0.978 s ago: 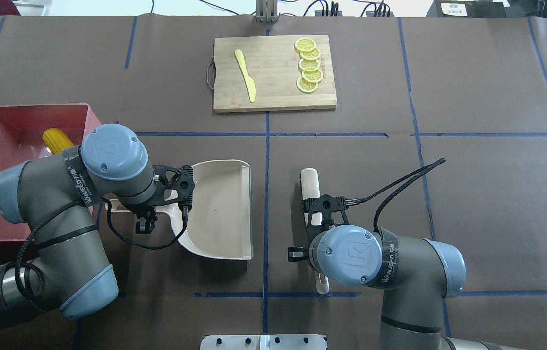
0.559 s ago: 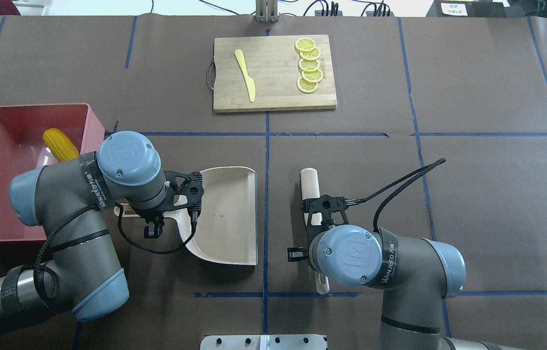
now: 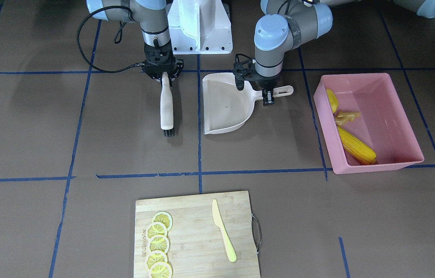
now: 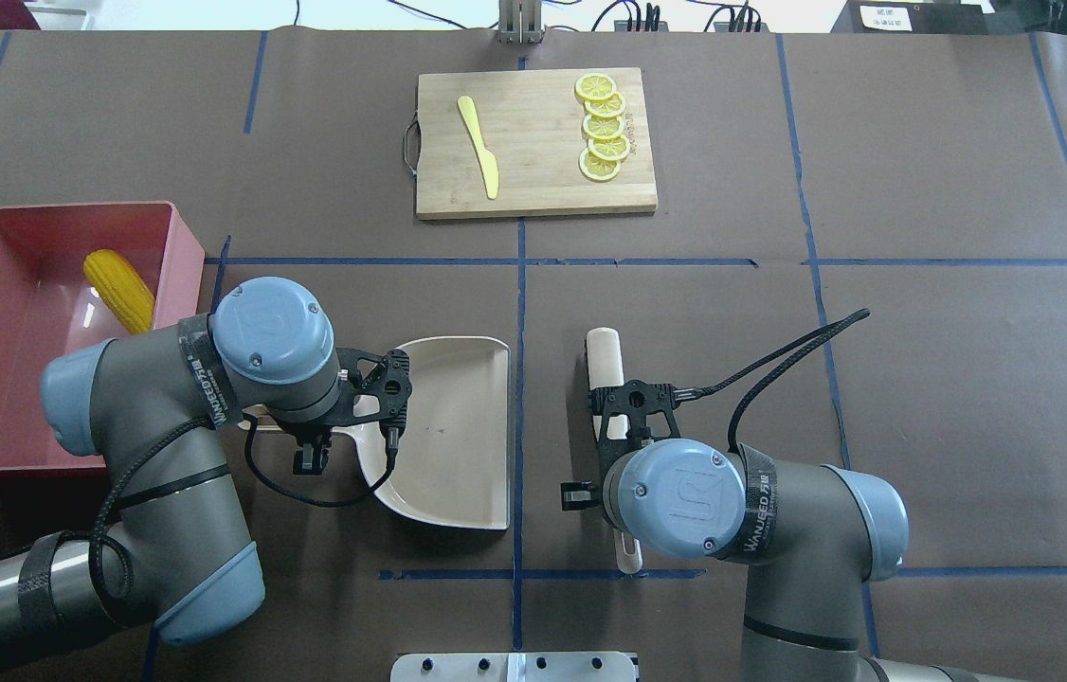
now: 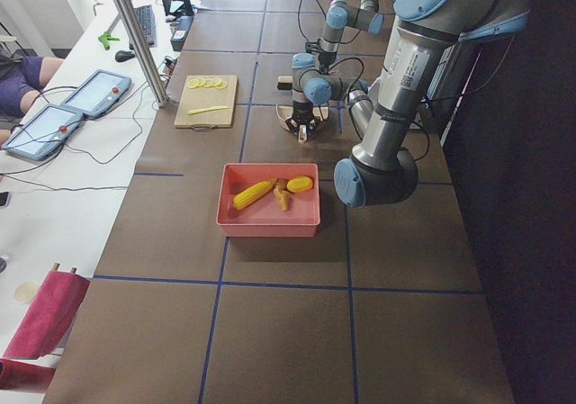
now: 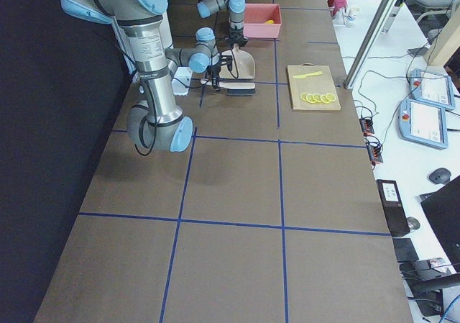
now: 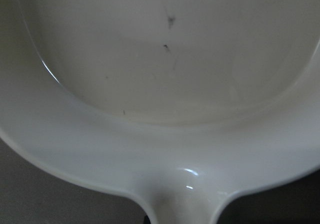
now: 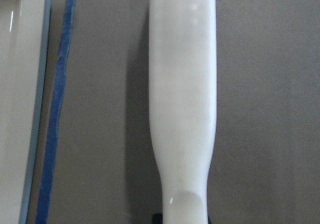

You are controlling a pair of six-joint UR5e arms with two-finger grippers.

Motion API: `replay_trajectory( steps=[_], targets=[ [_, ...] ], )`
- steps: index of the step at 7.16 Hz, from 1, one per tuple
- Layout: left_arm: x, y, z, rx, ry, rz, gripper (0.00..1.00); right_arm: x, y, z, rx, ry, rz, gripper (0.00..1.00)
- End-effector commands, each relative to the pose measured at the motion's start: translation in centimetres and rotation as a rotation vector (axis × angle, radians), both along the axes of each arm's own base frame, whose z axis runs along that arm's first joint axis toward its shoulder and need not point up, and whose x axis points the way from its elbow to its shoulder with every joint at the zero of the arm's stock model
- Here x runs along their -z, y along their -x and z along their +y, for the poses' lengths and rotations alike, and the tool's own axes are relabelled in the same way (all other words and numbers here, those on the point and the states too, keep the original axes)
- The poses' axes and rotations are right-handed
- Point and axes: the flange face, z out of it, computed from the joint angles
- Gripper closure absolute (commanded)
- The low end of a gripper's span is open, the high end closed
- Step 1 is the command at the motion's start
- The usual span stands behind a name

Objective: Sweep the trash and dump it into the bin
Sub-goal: 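Lower the empty dustpan onto the table beside the bin with the left gripper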

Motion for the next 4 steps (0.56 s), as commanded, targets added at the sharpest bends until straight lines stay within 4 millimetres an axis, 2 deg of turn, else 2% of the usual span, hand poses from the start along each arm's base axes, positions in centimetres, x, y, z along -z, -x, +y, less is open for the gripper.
replay_trajectory(
  steps=[1,2,3,4],
  targets=[
    [-0.06,-0.59,0.11,0.001,-0.007,-0.009,0.85,-0.01,0.0,0.0,0.0,0.0,0.0,1.0],
    [0.03,-0.6,0.1,0.0,-0.009,-0.007,0.55,-0.01,0.0,0.0,0.0,0.0,0.0,1.0],
    [-0.28,-0.85,-0.02,0.003,-0.012,0.002,0.09,0.08,0.1,0.17,0.001,0.002,-0.002,1.0],
    [-0.6,-1.3,-0.24,0.004,-0.018,0.017,0.0,0.08,0.18,0.32,0.0,0.004,-0.002,1.0]
  ],
)
